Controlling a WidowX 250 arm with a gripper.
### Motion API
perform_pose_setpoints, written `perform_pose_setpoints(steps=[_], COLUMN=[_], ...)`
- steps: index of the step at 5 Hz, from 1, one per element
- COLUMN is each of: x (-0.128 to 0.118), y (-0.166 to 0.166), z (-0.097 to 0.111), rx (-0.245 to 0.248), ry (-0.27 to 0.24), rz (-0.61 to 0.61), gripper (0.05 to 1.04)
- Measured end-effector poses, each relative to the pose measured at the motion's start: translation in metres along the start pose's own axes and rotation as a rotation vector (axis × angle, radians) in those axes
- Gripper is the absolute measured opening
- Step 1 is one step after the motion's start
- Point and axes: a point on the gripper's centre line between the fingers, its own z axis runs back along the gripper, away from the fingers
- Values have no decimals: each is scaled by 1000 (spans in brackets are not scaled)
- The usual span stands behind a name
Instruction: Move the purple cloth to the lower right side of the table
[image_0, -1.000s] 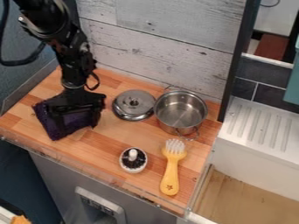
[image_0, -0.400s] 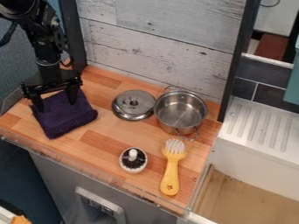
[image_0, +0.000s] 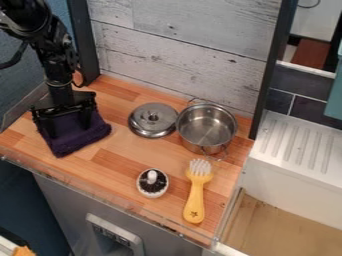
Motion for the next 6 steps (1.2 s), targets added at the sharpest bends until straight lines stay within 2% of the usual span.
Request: perform_pose_setpoints(steps=[1, 2, 4, 6], x=[1, -12, -49, -82], y=[-1, -7, -25, -52], z=[-2, -3, 4, 10], rx=[-62, -101, -142, -145], ry=[18, 56, 93, 96], rz=[63, 88, 45, -73], gripper=[1001, 1001, 999, 999])
